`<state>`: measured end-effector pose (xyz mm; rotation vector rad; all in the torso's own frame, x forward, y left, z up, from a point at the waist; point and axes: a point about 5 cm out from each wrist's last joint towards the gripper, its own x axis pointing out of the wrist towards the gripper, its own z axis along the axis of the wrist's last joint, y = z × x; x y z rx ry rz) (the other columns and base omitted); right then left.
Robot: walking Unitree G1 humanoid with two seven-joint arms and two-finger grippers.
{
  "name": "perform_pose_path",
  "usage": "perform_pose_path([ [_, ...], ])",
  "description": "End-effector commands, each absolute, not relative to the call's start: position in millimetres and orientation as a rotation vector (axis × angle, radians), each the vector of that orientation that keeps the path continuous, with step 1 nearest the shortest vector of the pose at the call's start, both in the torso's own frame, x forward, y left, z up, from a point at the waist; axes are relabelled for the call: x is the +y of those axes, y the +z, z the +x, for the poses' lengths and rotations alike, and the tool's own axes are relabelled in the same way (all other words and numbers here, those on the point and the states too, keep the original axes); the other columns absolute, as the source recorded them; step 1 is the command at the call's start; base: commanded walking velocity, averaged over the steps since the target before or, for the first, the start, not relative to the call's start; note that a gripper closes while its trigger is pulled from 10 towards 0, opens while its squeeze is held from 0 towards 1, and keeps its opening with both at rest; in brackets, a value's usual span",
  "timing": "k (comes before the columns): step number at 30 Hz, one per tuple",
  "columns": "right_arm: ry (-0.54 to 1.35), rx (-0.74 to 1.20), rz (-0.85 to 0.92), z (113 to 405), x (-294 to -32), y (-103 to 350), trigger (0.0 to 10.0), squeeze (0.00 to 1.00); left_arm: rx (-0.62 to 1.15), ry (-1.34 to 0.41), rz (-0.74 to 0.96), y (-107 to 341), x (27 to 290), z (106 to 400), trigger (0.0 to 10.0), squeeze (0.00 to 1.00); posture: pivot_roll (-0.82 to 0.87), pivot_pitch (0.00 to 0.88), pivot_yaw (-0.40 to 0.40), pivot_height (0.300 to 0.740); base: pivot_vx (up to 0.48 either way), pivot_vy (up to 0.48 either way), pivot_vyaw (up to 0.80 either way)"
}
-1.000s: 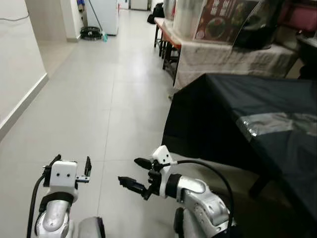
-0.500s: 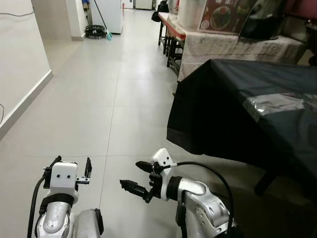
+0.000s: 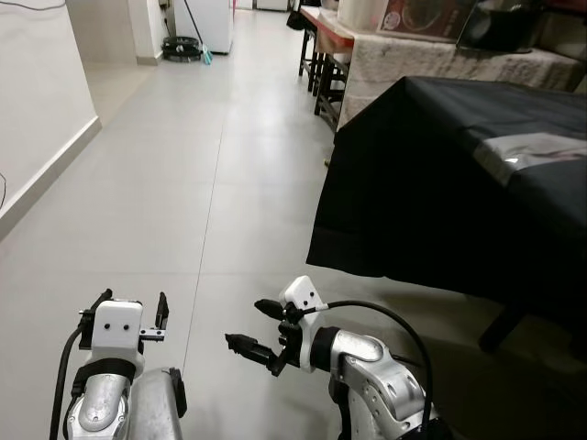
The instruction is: Building children table
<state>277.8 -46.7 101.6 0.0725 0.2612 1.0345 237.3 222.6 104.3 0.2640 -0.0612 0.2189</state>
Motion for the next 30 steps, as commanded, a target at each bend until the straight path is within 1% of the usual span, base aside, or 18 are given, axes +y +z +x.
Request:
perform_pose_path([
  [1, 0.993, 0.268, 0.063, 281.7, -52.1, 98.2, 10.0, 0.0, -0.037, 0.228, 0.278, 99.8, 224.4, 234.1, 10.0, 0.0, 0.1, 0.0, -0.099, 0.365, 0.0, 0.0, 0.0],
  [4, 0.964, 0.269, 0.058, 284.4, -54.8, 97.1, 10.0, 0.0, -0.023, 0.241, 0.284, 97.6, 227.2, 232.0, 10.0, 0.0, 0.1, 0.0, -0.099, 0.355, 0.0, 0.0, 0.0],
  [8, 0.926, 0.27, 0.054, 289.1, -58.8, 96.9, 10.0, 0.0, 0.045, 0.272, 0.294, 88.9, 234.5, 227.9, 10.0, 0.0, 0.1, 0.0, -0.102, 0.335, 0.0, 0.0, 0.0],
  [12, 0.922, 0.27, 0.052, 289.8, -59.6, 96.8, 10.0, 0.0, 0.069, 0.278, 0.302, 85.7, 236.3, 226.5, 10.0, 0.0, 0.1, 0.0, -0.103, 0.33, 0.0, 0.0, 0.0],
  [13, 0.915, 0.272, 0.049, 290.9, -60.9, 96.7, 10.0, 0.0, 0.11, 0.282, 0.312, 79.8, 239.2, 224.0, 10.0, 0.0, 0.1, 0.0, -0.104, 0.325, 0.0, 0.0, 0.0],
  [14, 0.915, 0.272, 0.049, 290.9, -60.9, 96.7, 10.0, 0.0, 0.11, 0.282, 0.312, 79.8, 239.2, 224.0, 10.0, 0.0, 0.1, 0.0, -0.104, 0.325, 0.0, 0.0, 0.0],
  [16, 0.895, 0.276, 0.039, 293.7, -64.9, 96.2, 10.0, 0.0, 0.183, 0.289, 0.332, 69.5, 248.7, 216.1, 10.0, 0.0, 0.09, 0.0, -0.107, 0.315, 0.0, 0.0, 0.0],
  [17, 0.895, 0.276, 0.039, 293.7, -64.9, 96.2, 10.0, 0.0, 0.183, 0.289, 0.332, 69.5, 248.7, 216.1, 10.0, 0.0, 0.09, 0.0, -0.107, 0.315, 0.0, 0.0, 0.0],
  [18, 0.879, 0.278, 0.033, 295.7, -68.0, 95.8, 10.0, 0.0, 0.225, 0.308, 0.353, 65.4, 259.9, 207.6, 10.0, 0.0, 0.09, 0.0, -0.105, 0.305, 0.0, 0.0, 0.0],
  [19, 0.879, 0.278, 0.033, 295.7, -68.0, 95.8, 10.0, 0.0, 0.225, 0.308, 0.353, 65.4, 259.9, 207.6, 10.0, 0.0, 0.09, 0.0, -0.105, 0.305, 0.0, 0.0, 0.0],
  [21, 0.865, 0.279, 0.028, 297.0, -71.1, 95.3, 10.0, 0.0, 0.266, 0.391, 0.395, 64.7, 284.0, 190.4, 10.0, 0.0, 0.09, 0.0, -0.105, 0.3, 0.0, 0.0, 0.0],
  [22, 0.865, 0.279, 0.028, 297.0, -71.1, 95.3, 10.0, 0.0, 0.266, 0.391, 0.395, 64.7, 284.0, 190.4, 10.0, 0.0, 0.09, 0.0, -0.105, 0.3, 0.0, 0.0, 0.0],
  [26, 0.848, 0.28, 0.03, 298.7, -74.7, 94.0, 10.0, 0.0, 0.336, 0.578, 0.475, 67.1, 328.6, 152.6, 10.0, 0.0, 0.11, 0.0, -0.114, 0.3, 0.0, 0.0, 0.0],
  [27, 0.848, 0.28, 0.03, 298.7, -74.7, 94.0, 10.0, 0.0, 0.336, 0.578, 0.475, 67.1, 328.6, 152.6, 10.0, 0.0, 0.11, 0.0, -0.114, 0.3, 0.0, 0.0, 0.0],
  [28, 0.845, 0.28, 0.031, 299.1, -74.7, 93.7, 10.0, 0.0, 0.355, 0.608, 0.493, 67.0, 335.9, 145.4, 10.0, 0.0, 0.11, 0.0, -0.114, 0.3, 0.0, 0.0, 0.0],
  [30, 0.844, 0.281, 0.031, 299.5, -74.2, 93.2, 10.0, 0.0, 0.368, 0.624, 0.492, 66.4, 339.5, 140.9, 10.0, 0.0, 0.12, 0.0, -0.124, 0.3, 0.0, 0.0, 0.0],
])
